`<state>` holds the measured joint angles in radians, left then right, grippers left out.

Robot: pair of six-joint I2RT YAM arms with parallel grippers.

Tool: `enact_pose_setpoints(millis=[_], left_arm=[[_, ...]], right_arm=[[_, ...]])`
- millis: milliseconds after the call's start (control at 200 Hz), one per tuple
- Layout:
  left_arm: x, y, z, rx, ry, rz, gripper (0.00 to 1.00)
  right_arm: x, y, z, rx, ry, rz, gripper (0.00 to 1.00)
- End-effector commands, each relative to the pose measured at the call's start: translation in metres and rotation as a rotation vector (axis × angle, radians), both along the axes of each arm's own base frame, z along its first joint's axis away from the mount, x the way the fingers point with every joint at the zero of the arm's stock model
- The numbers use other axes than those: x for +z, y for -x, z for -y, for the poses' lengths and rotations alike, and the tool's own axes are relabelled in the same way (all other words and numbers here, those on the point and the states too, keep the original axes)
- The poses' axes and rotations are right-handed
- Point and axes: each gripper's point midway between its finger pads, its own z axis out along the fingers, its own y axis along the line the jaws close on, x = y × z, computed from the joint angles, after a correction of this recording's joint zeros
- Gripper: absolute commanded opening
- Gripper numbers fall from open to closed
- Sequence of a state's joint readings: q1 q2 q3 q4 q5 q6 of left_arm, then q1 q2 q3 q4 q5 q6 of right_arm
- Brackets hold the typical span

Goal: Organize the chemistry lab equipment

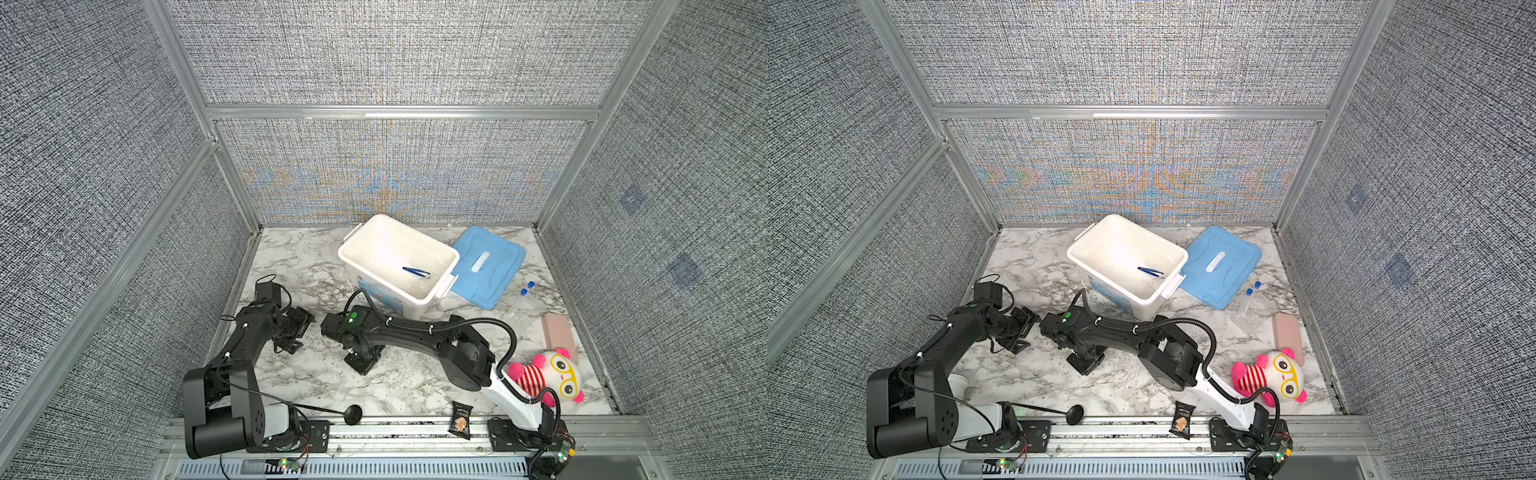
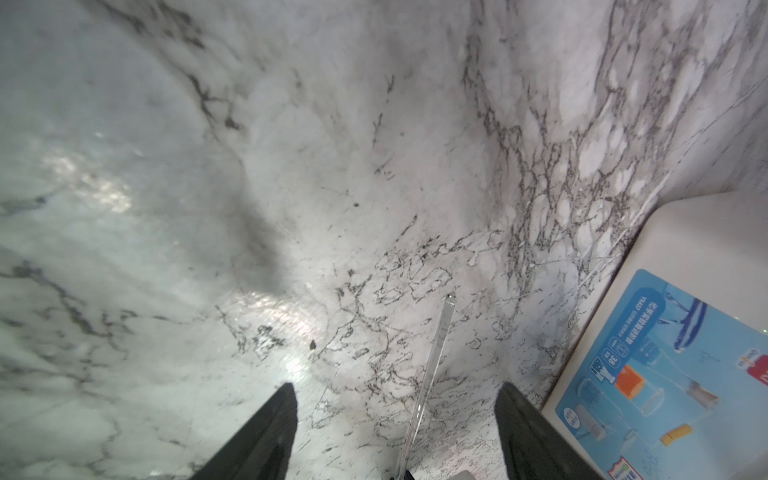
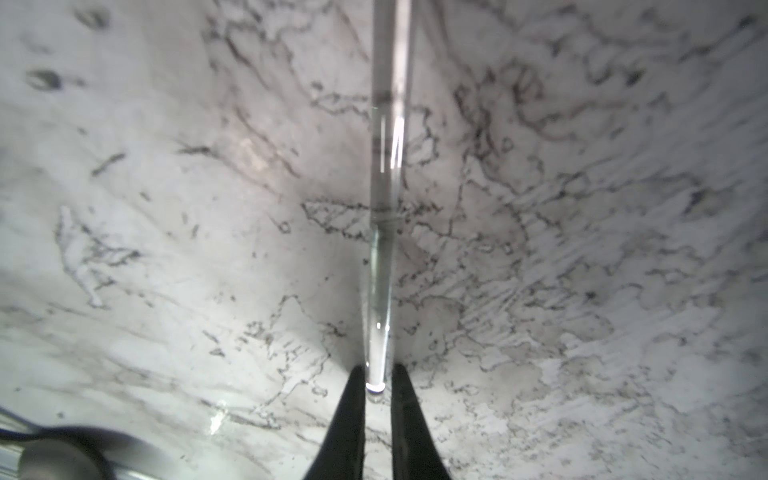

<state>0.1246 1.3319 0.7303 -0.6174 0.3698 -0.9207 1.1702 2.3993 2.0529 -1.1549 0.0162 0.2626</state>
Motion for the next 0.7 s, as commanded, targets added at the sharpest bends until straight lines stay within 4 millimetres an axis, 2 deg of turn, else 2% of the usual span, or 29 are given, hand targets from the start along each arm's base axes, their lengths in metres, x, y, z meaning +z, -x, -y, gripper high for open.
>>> enact_pose_setpoints(millis=[0, 130, 570, 695], left_arm=[[-0.002, 0.003, 0.000, 0.006, 0.007, -0.011, 0.77], [-0.003, 0.003, 0.000, 0.010, 0.006, -0.011, 0.77], [-0.005, 0.003, 0.001, 0.005, 0.018, -0.015, 0.77], [-0.005, 0.004, 0.004, -0.002, 0.031, -0.015, 0.77]], right_arm=[[-0.006, -0.004, -0.015, 0.013, -0.052, 0.010, 0.14], [-0.013, -0.005, -0.013, 0.007, -0.035, 0.007, 0.16], [-0.047, 0.010, 0.007, -0.011, 0.085, -0.089, 0.13], [-0.042, 0.005, 0.002, -0.024, 0.066, -0.074, 0.11]])
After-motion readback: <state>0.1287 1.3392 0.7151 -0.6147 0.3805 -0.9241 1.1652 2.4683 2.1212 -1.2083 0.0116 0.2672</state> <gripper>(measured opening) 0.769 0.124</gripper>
